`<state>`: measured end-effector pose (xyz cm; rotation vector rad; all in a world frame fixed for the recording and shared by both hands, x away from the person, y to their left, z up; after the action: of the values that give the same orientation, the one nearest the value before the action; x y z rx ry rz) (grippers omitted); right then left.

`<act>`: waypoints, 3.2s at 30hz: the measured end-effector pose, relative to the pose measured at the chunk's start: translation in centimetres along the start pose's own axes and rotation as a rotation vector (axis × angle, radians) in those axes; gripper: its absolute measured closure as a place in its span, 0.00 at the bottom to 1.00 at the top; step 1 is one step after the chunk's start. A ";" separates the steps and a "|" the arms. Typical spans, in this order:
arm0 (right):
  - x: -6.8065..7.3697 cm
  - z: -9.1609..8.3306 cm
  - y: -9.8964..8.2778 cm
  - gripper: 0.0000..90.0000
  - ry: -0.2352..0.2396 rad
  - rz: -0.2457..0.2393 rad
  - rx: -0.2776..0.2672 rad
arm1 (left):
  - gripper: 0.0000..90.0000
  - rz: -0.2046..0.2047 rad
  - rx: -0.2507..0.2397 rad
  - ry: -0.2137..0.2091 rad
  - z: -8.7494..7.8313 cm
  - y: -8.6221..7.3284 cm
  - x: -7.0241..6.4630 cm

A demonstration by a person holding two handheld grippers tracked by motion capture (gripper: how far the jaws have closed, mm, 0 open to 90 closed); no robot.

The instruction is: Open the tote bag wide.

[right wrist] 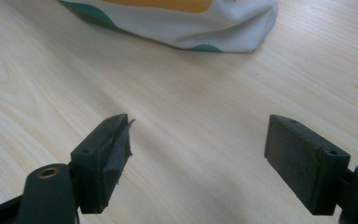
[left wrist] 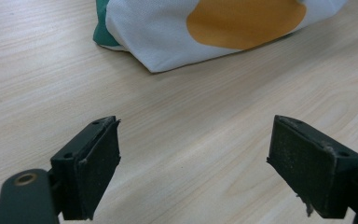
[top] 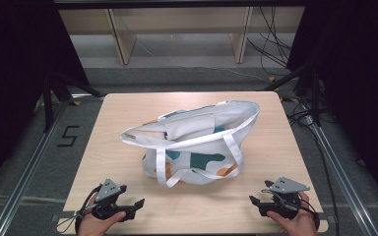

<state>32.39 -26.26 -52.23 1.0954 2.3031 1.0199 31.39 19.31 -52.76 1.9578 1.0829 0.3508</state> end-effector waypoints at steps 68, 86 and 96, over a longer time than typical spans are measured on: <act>-2.7 -6.7 17.0 1.00 -0.009 -0.239 -0.361 | 0.99 0.168 -0.207 -0.084 -6.1 13.8 -0.8; -6.9 -0.5 21.8 1.00 -0.048 -0.202 -0.206 | 0.99 0.097 -0.145 0.045 1.0 19.4 5.2; -8.2 5.9 17.4 1.00 -0.024 -0.155 -0.020 | 0.99 -0.026 0.013 0.018 8.1 15.6 9.0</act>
<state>49.77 -22.62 -42.74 0.9003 2.3130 0.9626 50.07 17.93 -46.71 1.9538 1.1233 0.3488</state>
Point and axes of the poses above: each handheld gripper's, and its own axes: z roughly forward along the jaws, y roughly out of its top, x roughly to its left, the point moved 5 cm from there along z, roughly forward along the jaws, and after that the axes turned 1 degree about -y, right-handed, at the moved point
